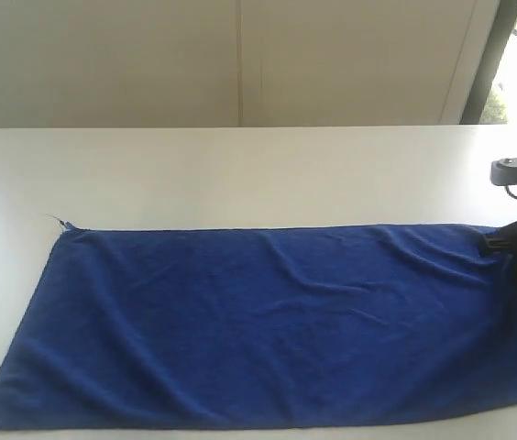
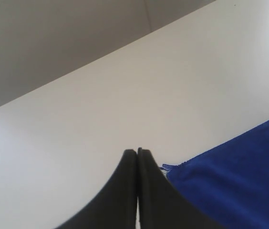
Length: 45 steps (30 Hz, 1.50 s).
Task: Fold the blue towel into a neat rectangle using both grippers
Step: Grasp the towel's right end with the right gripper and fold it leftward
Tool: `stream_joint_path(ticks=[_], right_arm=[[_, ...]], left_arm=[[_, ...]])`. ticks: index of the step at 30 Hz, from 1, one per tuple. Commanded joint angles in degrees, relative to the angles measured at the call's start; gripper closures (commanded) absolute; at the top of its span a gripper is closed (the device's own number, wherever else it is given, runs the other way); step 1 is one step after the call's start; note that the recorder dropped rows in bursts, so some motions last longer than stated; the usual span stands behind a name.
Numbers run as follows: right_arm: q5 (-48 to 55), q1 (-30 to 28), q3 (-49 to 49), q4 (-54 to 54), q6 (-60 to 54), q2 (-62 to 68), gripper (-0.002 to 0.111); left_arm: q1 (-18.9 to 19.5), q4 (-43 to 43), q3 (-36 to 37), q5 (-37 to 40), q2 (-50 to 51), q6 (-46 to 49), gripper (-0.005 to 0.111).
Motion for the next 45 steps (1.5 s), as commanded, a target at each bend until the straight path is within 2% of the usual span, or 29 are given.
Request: stream_joint_path(ticks=[1,12,21,26,30,45], right_arm=[[0.8,4.14,-0.81,0.3,-0.56,-0.6,0.101],[5.33,16.94,-7.59,3.81,-0.44,-2.21,0.102],[4.21,33.27,-15.01,8.09,-0.44,-2.21,0.102],[2.87,38.6,-17.64,9.5,-0.1,-1.25,0.102],[2.44,44.3,-23.7,11.26,-0.1,3.03,0.102],[3.33,55.61,-43.05,11.82,-0.1,16.14,0.102]], left_arm=[[0.25,-0.65,0.32,0.44,-0.48,-0.02,0.107],[0.25,-0.65,0.32,0.44,-0.48,-0.02,0.107],[0.25,-0.65,0.32,0.58,-0.48,-0.27,0.107],[0.25,-0.65,0.32,0.44,-0.48,-0.28,0.107],[0.25,-0.65,0.32,0.44,-0.48,-0.28,0.107],[0.25,1.5,0.32,0.46,-0.48,-0.28,0.107]])
